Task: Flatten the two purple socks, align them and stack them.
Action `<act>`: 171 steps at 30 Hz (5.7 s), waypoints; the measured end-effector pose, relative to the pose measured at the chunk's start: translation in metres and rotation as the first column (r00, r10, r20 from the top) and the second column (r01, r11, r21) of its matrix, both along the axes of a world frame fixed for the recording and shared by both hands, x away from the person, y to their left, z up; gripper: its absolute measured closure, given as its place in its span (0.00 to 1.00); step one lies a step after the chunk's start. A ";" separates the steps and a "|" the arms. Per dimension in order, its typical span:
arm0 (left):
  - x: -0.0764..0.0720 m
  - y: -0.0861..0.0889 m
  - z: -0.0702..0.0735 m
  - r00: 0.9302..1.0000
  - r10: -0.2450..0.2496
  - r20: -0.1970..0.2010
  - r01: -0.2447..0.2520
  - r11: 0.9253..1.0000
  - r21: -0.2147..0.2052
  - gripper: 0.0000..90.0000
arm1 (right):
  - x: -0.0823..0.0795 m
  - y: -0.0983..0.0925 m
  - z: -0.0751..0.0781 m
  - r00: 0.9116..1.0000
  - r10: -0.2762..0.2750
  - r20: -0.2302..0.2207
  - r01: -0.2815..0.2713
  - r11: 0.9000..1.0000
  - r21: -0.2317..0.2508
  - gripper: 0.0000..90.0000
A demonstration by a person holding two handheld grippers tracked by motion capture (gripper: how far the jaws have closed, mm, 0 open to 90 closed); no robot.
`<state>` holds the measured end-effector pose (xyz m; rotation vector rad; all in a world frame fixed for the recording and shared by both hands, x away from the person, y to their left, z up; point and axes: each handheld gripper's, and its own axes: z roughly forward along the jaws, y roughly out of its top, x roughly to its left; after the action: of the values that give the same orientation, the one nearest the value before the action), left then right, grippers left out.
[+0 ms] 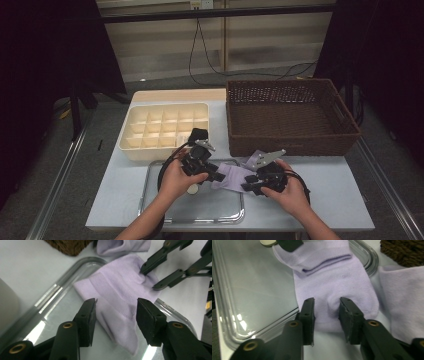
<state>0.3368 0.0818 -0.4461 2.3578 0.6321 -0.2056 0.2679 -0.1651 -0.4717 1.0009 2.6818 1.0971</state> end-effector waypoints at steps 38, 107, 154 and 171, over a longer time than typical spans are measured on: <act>-0.012 -0.001 0.001 0.999 -0.017 0.043 0.016 0.999 0.045 0.95 | -0.008 -0.003 -0.002 1.000 0.017 0.001 -0.017 1.000 -0.015 1.00; 0.009 0.022 -0.007 0.995 0.104 -0.001 -0.104 0.995 0.010 0.59 | -0.017 0.000 0.006 0.999 0.001 0.054 0.000 1.000 -0.021 0.75; -0.009 0.025 -0.005 0.998 0.056 0.009 -0.056 0.998 0.001 0.43 | 0.021 -0.075 0.005 0.962 -0.274 0.004 0.274 0.962 0.004 0.92; -0.002 0.001 -0.002 1.000 0.011 0.010 -0.010 0.999 -0.053 0.42 | -0.008 -0.045 0.013 0.997 -0.057 0.041 0.057 0.998 0.000 0.97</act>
<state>0.3343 0.0828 -0.4482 2.3028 0.6260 -0.2027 0.2603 -0.2104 -0.4589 1.0363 2.6042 1.0931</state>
